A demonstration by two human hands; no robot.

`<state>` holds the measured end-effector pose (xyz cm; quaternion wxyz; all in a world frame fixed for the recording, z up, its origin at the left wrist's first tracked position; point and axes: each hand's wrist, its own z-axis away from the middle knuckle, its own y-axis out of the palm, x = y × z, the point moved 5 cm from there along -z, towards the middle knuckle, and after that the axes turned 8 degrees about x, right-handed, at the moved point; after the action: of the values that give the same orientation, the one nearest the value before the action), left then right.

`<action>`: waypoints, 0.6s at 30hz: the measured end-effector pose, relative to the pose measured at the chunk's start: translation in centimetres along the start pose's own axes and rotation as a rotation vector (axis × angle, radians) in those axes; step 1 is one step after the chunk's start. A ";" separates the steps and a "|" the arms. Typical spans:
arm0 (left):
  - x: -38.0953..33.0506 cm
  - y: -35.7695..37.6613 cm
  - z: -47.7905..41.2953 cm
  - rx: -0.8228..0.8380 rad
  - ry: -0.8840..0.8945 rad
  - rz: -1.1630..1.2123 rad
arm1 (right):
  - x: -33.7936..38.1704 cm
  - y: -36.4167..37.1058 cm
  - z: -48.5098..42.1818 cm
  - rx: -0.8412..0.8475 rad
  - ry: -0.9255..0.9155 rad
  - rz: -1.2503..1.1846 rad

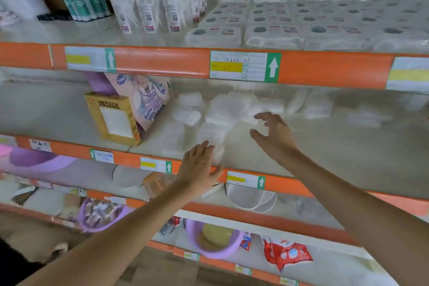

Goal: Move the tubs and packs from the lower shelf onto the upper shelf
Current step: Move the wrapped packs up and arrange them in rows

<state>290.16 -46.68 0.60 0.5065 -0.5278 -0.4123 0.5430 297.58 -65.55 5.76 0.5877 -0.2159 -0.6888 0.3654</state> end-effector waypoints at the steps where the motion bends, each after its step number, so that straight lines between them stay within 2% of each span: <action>1: 0.4 0.6 -0.2 -0.004 -0.002 0.010 | 0.4 0.5 -1.0 -0.005 -0.038 0.005; 5: 0.9 1.0 -0.9 -0.088 0.044 0.062 | 2.4 2.2 -4.6 0.035 -0.170 0.105; 9: 1.7 1.0 -1.9 -0.173 0.127 0.068 | 3.2 4.2 -7.7 0.102 -0.174 0.259; 11: 1.9 0.9 -2.5 -0.196 0.165 0.063 | 3.3 4.6 -8.8 0.074 -0.174 0.331; 14: 1.9 0.4 -3.5 -0.191 0.178 0.067 | 3.2 4.1 -10.1 -0.010 -0.164 0.375; 18: 1.9 0.6 -4.1 -0.109 0.176 0.089 | 3.1 3.4 -10.8 0.027 -0.142 0.348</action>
<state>294.27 -45.29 -0.71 0.4867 -0.6181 -0.3713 0.4931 306.95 -58.41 5.65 0.4684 -0.2974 -0.6759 0.4851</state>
